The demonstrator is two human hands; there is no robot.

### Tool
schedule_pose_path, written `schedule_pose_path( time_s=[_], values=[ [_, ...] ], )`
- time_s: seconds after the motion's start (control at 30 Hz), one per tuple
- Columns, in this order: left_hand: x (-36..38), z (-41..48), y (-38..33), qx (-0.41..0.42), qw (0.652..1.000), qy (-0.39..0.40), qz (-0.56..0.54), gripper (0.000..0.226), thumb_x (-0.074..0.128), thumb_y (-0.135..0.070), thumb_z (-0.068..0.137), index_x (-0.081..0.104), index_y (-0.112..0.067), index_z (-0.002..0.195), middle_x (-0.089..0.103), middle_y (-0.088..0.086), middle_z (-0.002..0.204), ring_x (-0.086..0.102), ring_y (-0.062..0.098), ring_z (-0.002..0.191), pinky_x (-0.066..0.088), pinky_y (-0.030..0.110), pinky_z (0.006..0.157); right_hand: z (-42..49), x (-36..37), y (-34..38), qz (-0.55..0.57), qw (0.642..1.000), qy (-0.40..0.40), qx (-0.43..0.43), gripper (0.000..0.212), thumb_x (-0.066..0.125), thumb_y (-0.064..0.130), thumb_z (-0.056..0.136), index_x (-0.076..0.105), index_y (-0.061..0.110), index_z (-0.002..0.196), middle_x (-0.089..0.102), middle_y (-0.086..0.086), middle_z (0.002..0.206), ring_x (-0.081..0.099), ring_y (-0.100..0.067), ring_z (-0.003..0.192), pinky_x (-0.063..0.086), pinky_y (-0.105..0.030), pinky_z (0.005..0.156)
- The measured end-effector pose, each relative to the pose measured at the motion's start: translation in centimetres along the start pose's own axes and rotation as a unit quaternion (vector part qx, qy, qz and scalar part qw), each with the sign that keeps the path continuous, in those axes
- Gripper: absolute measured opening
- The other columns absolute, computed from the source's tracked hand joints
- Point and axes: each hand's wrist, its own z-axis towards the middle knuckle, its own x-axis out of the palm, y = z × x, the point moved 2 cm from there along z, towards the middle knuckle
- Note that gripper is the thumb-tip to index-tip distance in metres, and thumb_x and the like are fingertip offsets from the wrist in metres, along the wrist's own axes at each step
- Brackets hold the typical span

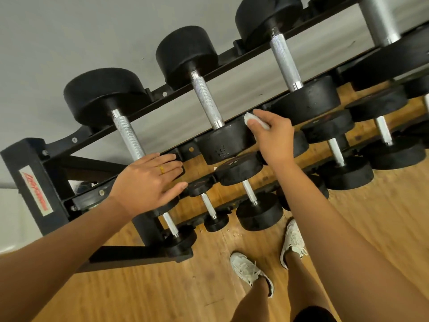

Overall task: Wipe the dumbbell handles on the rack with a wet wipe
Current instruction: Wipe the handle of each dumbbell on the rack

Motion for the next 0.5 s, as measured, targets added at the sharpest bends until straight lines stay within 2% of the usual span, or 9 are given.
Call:
schedule_pose_path(
  time_s=[0.07,0.1,0.2,0.3,0.37,0.43,0.5],
  values=[
    [-0.1,0.1,0.0,0.001,1.0,-0.002,0.001,0.047,0.05,-0.046,0.104,0.08,-0.011,0.112,0.077,0.006,0.116,0.068,0.024,0.119,0.051,0.043,0.104,0.0,0.2,0.3,0.009,1.0,-0.007,-0.01,0.03,0.067,0.023,0.096,0.071,0.011,0.124,0.072,0.001,0.117,0.065,-0.008,0.11,0.053,-0.029,0.1],
    [0.0,0.1,0.0,0.002,1.0,-0.002,0.001,0.047,0.05,-0.046,0.104,0.08,-0.011,0.111,0.077,0.006,0.115,0.069,0.024,0.119,0.052,0.044,0.103,-0.3,0.1,0.2,0.01,1.0,-0.01,-0.014,0.028,0.067,0.023,0.096,0.072,0.012,0.122,0.072,0.003,0.113,0.065,-0.006,0.107,0.053,-0.027,0.099],
    [0.3,-0.1,0.1,0.003,1.0,-0.004,-0.002,0.046,0.051,-0.045,0.104,0.08,-0.011,0.112,0.077,0.006,0.116,0.068,0.025,0.119,0.052,0.044,0.104,-2.3,-0.2,-0.7,-0.004,1.0,-0.02,-0.019,0.025,0.067,0.024,0.096,0.073,0.013,0.118,0.07,0.006,0.109,0.062,-0.001,0.103,0.05,-0.012,0.09],
    [0.2,0.0,0.3,0.003,1.0,-0.004,-0.011,0.046,0.051,-0.045,0.104,0.08,-0.01,0.113,0.076,0.007,0.117,0.068,0.025,0.12,0.053,0.046,0.104,-2.8,0.0,-1.2,-0.006,0.999,-0.036,-0.014,0.025,0.066,0.025,0.097,0.074,0.013,0.118,0.07,0.002,0.11,0.063,-0.004,0.104,0.044,-0.002,0.084],
    [0.3,0.1,0.1,0.0,1.0,0.002,-0.005,0.045,0.05,-0.045,0.105,0.08,-0.011,0.113,0.076,0.006,0.118,0.067,0.025,0.121,0.051,0.046,0.106,-1.7,0.2,-0.6,0.002,0.999,-0.039,0.003,0.026,0.065,0.023,0.097,0.072,0.011,0.119,0.067,0.008,0.102,0.063,-0.007,0.101,0.044,-0.003,0.083],
    [0.4,0.2,0.1,0.0,1.0,0.005,0.005,0.045,0.048,-0.043,0.105,0.08,-0.012,0.114,0.076,0.005,0.118,0.067,0.024,0.122,0.048,0.046,0.11,-1.0,0.4,0.2,-0.004,0.999,-0.038,0.006,0.027,0.064,0.022,0.098,0.071,0.009,0.121,0.061,0.015,0.095,0.061,-0.007,0.097,0.046,-0.009,0.087],
    [0.3,0.2,0.1,0.007,1.0,0.003,0.013,0.045,0.048,-0.042,0.105,0.08,-0.012,0.113,0.077,0.005,0.116,0.067,0.024,0.122,0.045,0.047,0.112,-1.9,0.8,0.6,-0.011,0.999,-0.049,-0.008,0.027,0.063,0.021,0.098,0.07,0.01,0.122,0.058,0.012,0.096,0.059,0.0,0.091,0.044,-0.004,0.083]
  ],
)
